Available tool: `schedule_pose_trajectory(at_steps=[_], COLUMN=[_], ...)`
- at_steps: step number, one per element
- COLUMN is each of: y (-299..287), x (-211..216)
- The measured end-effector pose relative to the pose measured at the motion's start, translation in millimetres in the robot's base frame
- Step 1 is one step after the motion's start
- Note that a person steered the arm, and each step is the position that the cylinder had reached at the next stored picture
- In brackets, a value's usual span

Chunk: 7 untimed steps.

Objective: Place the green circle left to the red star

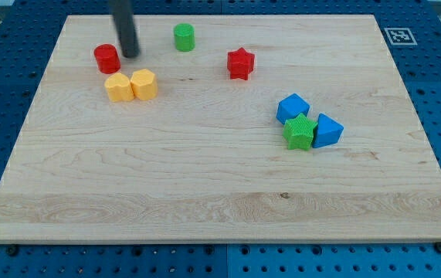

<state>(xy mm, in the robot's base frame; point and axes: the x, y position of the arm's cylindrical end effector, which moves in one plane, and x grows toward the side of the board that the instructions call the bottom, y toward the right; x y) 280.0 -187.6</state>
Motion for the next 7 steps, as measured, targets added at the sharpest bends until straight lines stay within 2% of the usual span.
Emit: schedule_pose_trajectory(at_steps=[1, 2, 3, 4, 7], y=[18, 72, 102, 102, 147], x=[-49, -65, -65, -63, 3])
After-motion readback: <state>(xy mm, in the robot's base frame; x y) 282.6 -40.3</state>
